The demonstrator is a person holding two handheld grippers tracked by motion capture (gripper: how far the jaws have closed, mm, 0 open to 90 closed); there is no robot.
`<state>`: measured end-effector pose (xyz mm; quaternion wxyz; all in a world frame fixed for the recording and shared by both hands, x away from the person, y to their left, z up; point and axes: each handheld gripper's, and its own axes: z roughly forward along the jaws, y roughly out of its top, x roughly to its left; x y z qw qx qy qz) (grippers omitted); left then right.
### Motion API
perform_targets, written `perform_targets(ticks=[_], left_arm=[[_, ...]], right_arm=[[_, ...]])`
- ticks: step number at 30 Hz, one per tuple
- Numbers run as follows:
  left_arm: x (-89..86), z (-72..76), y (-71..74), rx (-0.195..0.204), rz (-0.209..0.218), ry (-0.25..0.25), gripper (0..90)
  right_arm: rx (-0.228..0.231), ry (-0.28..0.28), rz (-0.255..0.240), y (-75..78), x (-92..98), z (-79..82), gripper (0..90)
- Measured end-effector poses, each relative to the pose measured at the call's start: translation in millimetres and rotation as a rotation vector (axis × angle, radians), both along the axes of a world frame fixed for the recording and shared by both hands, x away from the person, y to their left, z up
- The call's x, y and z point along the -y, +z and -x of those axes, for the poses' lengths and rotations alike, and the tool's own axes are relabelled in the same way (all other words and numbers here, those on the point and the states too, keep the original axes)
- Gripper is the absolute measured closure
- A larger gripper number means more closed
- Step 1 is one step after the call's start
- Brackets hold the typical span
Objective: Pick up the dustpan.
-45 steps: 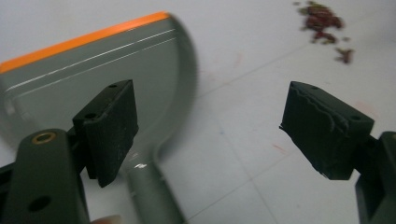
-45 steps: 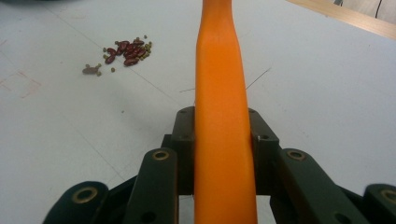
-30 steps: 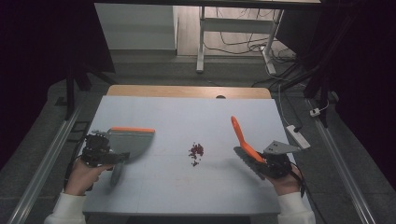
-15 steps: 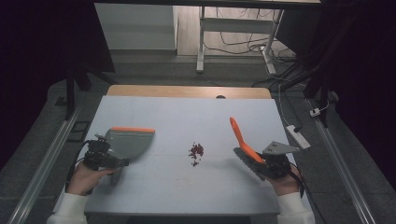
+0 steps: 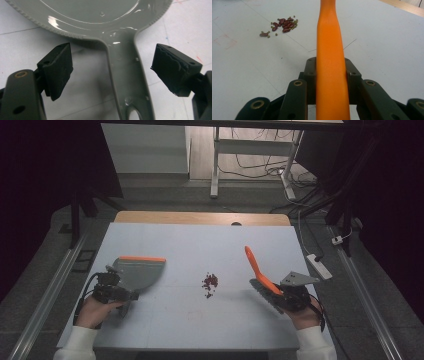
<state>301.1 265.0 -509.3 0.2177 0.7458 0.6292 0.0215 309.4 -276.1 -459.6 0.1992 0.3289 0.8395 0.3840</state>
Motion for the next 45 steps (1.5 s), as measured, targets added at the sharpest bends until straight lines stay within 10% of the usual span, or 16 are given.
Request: perform_targets(ticks=[45], left_arm=[[-1.9,-5.6,-12.5,0.031,0.069,0.044,56.6]], right_arm=[[-0.010,-0.031,0.012,-3.1,2.1,-2.1,69.8]])
